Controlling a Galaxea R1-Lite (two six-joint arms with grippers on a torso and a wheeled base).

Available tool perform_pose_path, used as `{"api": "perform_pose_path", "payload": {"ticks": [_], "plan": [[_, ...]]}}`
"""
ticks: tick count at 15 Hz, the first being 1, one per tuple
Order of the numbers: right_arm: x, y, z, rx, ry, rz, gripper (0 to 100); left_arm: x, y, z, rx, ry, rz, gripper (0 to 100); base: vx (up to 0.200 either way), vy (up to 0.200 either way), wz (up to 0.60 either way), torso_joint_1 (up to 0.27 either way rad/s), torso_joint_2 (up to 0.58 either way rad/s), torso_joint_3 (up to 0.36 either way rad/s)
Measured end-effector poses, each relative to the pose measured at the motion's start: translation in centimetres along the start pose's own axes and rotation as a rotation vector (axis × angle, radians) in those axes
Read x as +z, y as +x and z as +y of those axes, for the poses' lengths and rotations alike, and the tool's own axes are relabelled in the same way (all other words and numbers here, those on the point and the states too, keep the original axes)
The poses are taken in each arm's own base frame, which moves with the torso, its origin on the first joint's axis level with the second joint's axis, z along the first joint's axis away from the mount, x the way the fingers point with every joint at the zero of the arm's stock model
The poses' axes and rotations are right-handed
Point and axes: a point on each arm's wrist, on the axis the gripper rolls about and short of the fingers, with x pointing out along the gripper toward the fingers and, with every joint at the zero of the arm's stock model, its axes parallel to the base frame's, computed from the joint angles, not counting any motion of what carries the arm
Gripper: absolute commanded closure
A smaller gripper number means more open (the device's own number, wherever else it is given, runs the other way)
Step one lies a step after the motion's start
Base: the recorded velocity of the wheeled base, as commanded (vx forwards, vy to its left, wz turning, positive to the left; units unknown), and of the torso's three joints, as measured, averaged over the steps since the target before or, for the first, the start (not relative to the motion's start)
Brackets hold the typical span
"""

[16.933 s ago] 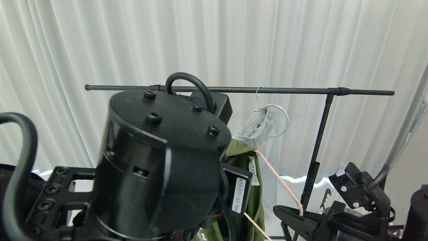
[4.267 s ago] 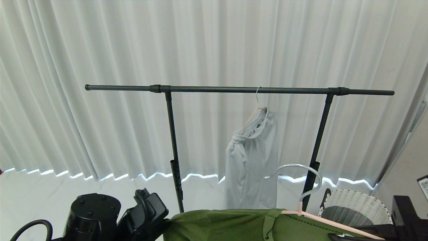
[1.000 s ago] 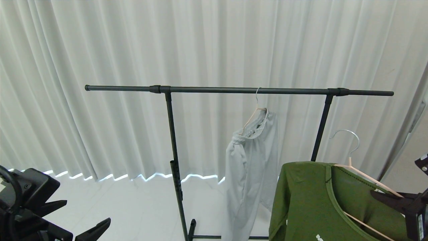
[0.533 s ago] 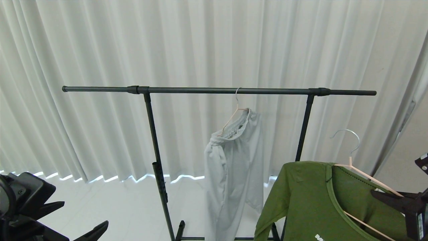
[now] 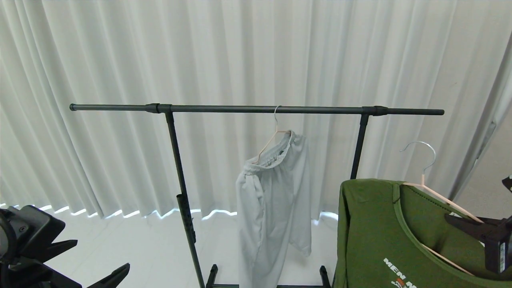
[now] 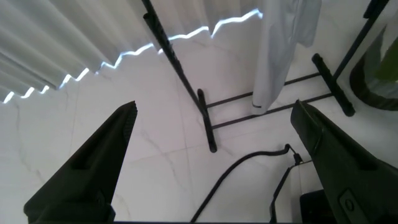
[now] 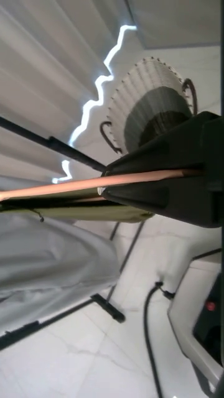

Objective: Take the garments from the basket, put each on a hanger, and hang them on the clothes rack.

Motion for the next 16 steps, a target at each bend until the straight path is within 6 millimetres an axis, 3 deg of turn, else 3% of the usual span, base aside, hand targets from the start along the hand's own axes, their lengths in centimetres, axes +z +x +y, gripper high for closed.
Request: {"api": "perform_pose_path", "payload": {"ticks": [16], "plan": [[0.82,0.39,-0.33,-0.01,0.0,-0.023,100,0.13,0.1,-0.73,-0.061,0.072,-0.009,0,0.188,0.0,0.0,0.002,0.0,0.003]]}}
